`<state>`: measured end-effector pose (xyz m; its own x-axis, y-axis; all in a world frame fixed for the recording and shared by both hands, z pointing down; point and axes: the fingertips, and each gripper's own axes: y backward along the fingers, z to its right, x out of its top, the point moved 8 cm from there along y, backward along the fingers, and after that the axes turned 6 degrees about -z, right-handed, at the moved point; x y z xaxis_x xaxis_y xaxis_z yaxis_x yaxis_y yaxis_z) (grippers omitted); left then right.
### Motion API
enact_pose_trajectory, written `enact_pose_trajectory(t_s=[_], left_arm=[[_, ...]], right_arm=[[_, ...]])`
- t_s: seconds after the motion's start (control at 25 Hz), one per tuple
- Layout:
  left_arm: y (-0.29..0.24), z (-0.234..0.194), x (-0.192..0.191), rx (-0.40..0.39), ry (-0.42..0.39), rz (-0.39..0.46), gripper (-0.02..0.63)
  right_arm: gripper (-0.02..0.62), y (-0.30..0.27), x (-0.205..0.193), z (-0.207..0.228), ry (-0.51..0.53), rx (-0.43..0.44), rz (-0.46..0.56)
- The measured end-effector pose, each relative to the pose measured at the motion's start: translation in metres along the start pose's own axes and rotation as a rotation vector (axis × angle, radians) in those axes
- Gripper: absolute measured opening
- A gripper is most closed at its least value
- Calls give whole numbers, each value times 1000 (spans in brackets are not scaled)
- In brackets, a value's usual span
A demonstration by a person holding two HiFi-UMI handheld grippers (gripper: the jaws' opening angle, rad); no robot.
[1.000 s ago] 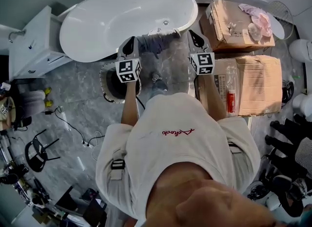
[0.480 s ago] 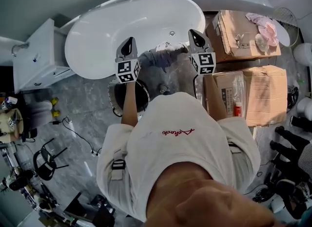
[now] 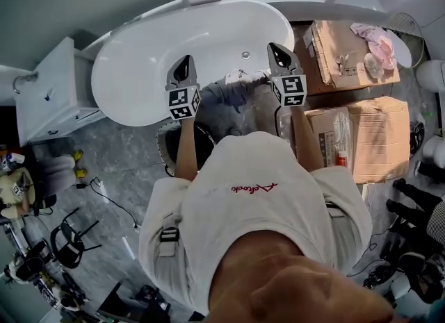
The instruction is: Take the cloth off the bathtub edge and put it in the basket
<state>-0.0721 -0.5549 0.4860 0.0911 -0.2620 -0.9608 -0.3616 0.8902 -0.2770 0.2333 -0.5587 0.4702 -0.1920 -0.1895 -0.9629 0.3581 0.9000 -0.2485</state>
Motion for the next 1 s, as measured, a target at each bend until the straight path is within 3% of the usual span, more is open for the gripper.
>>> enact_pose_trajectory(t_s=[0.52,1.0], left_arm=[[-25,-4,-13,-39,11,-53,0],[-28,-2,-20,33,50,-102,0]], right_arm=[[6,-12,-17,3,-13,-14,-60],[6,-43,-15,21,-1,74,-99]])
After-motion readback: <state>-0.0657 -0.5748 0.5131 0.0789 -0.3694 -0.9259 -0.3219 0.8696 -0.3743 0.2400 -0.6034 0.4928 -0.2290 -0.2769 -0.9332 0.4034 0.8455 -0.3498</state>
